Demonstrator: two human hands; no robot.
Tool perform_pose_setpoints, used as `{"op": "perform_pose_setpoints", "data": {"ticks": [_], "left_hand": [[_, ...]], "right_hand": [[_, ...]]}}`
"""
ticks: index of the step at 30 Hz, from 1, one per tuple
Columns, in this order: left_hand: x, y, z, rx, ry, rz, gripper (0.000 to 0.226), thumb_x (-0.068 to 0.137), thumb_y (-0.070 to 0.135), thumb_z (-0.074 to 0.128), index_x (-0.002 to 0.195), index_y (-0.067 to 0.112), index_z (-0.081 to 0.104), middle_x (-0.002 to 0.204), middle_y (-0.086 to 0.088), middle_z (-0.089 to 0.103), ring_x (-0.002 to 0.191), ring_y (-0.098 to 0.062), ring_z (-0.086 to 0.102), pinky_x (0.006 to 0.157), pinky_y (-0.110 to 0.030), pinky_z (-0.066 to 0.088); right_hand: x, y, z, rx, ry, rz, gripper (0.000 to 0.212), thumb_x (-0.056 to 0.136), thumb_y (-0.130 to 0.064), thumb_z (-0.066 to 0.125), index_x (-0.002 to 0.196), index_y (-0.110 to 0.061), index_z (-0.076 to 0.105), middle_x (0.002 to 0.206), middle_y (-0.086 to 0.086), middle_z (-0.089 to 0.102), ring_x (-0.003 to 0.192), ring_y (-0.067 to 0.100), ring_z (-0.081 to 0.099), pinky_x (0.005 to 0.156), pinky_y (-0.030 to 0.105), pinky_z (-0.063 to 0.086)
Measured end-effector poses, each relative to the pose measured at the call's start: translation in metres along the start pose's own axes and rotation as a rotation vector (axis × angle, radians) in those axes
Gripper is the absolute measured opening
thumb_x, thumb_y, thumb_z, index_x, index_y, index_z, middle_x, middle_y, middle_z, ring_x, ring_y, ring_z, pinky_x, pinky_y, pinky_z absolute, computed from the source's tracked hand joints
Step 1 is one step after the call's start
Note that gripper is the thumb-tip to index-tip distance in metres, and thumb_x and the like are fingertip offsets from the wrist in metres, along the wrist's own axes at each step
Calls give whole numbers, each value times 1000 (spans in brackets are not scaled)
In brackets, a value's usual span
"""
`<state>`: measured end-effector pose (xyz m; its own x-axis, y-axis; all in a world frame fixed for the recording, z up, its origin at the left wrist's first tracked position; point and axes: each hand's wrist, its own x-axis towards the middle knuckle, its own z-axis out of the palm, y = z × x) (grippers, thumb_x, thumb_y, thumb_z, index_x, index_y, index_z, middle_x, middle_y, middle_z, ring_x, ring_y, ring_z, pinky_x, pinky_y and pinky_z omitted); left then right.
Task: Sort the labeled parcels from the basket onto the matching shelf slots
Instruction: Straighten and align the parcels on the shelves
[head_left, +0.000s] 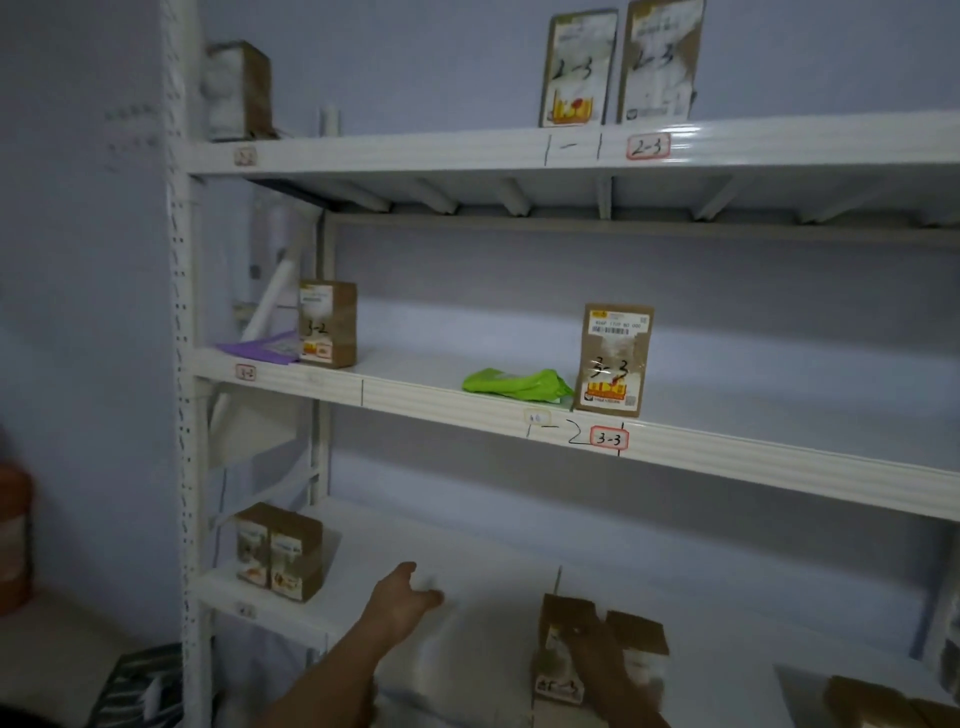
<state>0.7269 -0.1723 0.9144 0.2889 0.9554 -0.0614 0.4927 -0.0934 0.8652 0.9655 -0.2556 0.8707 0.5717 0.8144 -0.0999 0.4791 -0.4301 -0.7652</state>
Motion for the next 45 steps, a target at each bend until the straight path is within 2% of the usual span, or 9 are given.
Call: {"op": "perform_pose_setpoints", "data": {"ticks": [4, 8, 12, 18, 29, 35, 37, 40, 45], "left_hand": [[-5, -22, -57, 6, 34, -21, 77, 86, 28, 67, 146, 4, 25, 151, -13, 32, 135, -27, 37, 105, -27, 33], [6, -35, -108, 28, 70, -9, 76, 87, 28, 66, 146, 3, 27, 149, -14, 35, 133, -28, 39, 105, -29, 34], [25, -41, -132, 56, 67, 33, 72, 88, 30, 64, 146, 4, 28, 147, -15, 37, 132, -28, 40, 104, -31, 34], [44, -42, -120, -20, -51, 64, 71, 90, 26, 63, 147, 6, 26, 153, -13, 28, 138, -29, 33, 109, -34, 30], [41, 17, -79, -12, -132, 174, 75, 85, 24, 69, 146, 5, 29, 150, -14, 33, 135, -26, 38, 106, -29, 33], [35, 69, -121, -37, 15, 271, 65, 87, 28, 66, 142, 6, 38, 145, -11, 42, 131, -24, 43, 104, -29, 35], [33, 83, -150, -14, 82, 315, 55, 84, 29, 67, 130, 6, 51, 133, -10, 55, 118, -23, 53, 98, -29, 42], [30, 101, -204, 13, 227, 356, 53, 82, 30, 67, 127, 5, 53, 121, -5, 58, 110, -21, 55, 90, -25, 42], [40, 138, -303, 48, 428, 438, 37, 88, 20, 62, 122, 5, 55, 122, -12, 61, 98, -23, 58, 78, -26, 42]], "right_hand": [[-20, -61, 41, -34, -41, -78, 44, 95, -28, 52, 132, -5, 48, 133, 16, 53, 124, 30, 50, 103, 32, 40], [-32, -111, 75, -73, 4, -159, 47, 97, -29, 49, 137, -5, 43, 141, 10, 46, 133, 22, 42, 103, 21, 30], [-41, -148, 88, -75, 15, -177, 50, 97, -28, 50, 140, -4, 40, 143, 12, 45, 133, 24, 42, 105, 25, 30], [-47, -166, 75, -93, 67, -139, 51, 96, -28, 51, 139, -4, 42, 136, 14, 52, 126, 25, 49, 100, 23, 34], [-40, -175, 22, -108, 166, -156, 52, 96, -27, 50, 140, -2, 40, 141, 14, 47, 130, 24, 45, 104, 25, 33], [-30, -233, 25, -84, 133, -279, 49, 93, -25, 54, 135, -1, 47, 135, 15, 53, 125, 26, 50, 103, 27, 35], [-29, -268, 34, -37, 95, -348, 47, 91, -25, 57, 132, -2, 51, 131, 16, 57, 120, 28, 55, 105, 32, 39], [-35, -328, 46, -12, 77, -491, 41, 88, -26, 60, 124, -5, 58, 119, 15, 65, 109, 28, 62, 99, 36, 46], [-56, -435, 46, -4, 102, -713, 34, 91, -21, 55, 119, -2, 61, 116, 15, 65, 102, 30, 64, 93, 38, 49]]}}
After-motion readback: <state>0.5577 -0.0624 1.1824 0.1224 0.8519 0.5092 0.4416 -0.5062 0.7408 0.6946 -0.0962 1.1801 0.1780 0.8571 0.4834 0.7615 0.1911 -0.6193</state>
